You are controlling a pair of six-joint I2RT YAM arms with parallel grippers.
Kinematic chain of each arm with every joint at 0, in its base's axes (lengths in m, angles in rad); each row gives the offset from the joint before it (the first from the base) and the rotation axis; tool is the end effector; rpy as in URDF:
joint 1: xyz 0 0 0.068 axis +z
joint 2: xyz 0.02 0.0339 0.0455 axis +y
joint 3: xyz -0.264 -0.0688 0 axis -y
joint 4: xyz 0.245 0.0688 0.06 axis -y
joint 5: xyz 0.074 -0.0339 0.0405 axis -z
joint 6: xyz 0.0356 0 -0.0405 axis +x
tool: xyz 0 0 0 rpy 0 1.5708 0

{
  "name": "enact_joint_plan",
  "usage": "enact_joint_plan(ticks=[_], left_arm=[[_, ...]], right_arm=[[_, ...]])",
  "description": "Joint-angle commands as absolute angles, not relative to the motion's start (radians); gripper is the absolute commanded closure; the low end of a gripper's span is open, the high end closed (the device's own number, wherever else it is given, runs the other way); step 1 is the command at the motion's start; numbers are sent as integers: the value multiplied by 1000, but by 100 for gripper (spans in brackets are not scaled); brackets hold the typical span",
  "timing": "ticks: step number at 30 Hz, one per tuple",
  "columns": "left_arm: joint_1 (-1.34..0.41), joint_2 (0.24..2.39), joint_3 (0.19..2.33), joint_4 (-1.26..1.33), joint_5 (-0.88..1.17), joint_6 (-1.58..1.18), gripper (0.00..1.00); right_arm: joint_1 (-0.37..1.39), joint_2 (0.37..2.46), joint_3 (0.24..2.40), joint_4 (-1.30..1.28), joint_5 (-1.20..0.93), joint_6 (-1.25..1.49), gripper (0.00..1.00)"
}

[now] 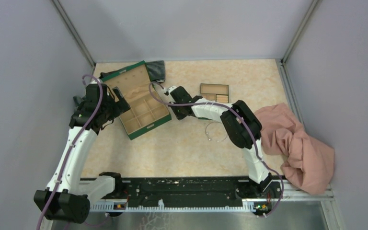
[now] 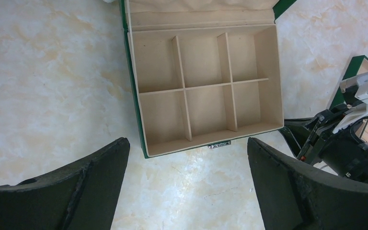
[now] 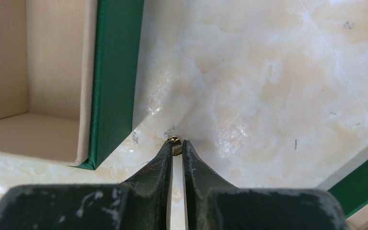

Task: Organize the mixed jewelry

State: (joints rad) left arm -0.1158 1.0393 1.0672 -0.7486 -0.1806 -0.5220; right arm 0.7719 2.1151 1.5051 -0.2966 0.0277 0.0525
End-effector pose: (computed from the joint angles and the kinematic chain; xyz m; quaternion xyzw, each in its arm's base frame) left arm 0.2107 -0.0181 0.3359 -0.2194 0.8812 -0.0507 0.4157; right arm 0.3299 0.3198 0.1619 -0.3285 0.8864 0.1186 0.3039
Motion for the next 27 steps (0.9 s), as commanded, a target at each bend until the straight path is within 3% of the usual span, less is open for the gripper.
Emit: enact_joint_plan(ticks=[1, 16, 27], left_arm=[[-109, 1021, 1055, -735, -154, -514, 1], [-109, 1025, 1042, -716, -132, -515, 1], [-109, 1029, 1035, -704, -120, -515, 1]], right_arm=[[772, 2057, 1436, -282, 81, 137, 93], [730, 1969, 1371, -363, 93, 221, 92], [729, 1962, 1379, -391, 46, 161, 64]])
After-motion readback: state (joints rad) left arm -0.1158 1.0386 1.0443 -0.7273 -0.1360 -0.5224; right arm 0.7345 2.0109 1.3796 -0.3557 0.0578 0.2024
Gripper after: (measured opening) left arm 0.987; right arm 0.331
